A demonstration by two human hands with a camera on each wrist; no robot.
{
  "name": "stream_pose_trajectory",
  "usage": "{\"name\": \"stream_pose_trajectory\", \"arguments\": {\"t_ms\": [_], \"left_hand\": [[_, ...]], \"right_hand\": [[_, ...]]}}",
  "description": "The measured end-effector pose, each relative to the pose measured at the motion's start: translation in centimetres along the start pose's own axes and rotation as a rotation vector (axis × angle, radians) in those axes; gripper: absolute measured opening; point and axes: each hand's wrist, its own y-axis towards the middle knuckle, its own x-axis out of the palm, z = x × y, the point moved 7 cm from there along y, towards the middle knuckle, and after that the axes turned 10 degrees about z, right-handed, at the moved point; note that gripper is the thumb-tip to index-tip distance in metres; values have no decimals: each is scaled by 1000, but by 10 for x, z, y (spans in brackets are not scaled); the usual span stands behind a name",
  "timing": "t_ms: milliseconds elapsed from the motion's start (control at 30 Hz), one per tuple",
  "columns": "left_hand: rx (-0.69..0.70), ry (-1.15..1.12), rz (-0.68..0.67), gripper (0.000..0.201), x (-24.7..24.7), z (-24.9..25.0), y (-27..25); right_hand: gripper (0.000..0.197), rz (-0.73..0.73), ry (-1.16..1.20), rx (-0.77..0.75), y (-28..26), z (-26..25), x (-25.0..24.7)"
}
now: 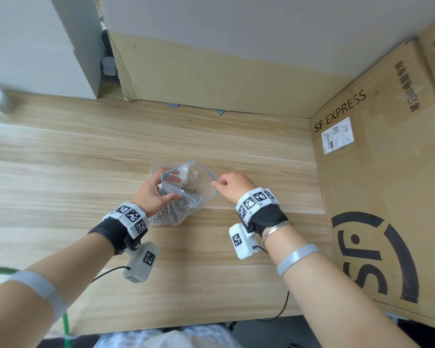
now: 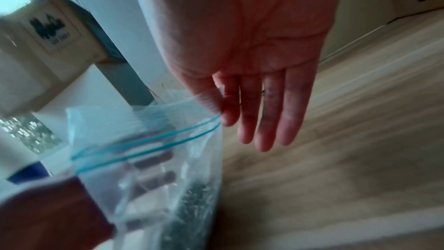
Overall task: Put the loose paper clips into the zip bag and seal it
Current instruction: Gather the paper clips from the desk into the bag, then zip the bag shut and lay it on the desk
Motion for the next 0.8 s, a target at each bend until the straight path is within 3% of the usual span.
{"name": "stream_pose_trajectory", "arguments": {"t_ms": [167, 333, 500, 567, 700, 800], "left_hand": [[121, 2, 44, 69, 7, 32, 1], [151, -49, 116, 75, 13, 66, 9], [205, 50, 115, 72, 14, 77, 17], [229, 134, 135, 69, 7, 76, 21], [255, 143, 236, 67, -16, 81, 36], [266, 149, 164, 47, -15, 96, 46]], "right_hand": [[27, 44, 341, -62, 1, -28, -15], [23, -103, 699, -98, -14, -69, -34], [35, 66, 392, -171, -13, -70, -47], [43, 110, 385, -150, -12, -61, -53], [45, 103, 251, -240, -13, -50, -73], [49, 61, 158, -339, -11, -51, -92]]}}
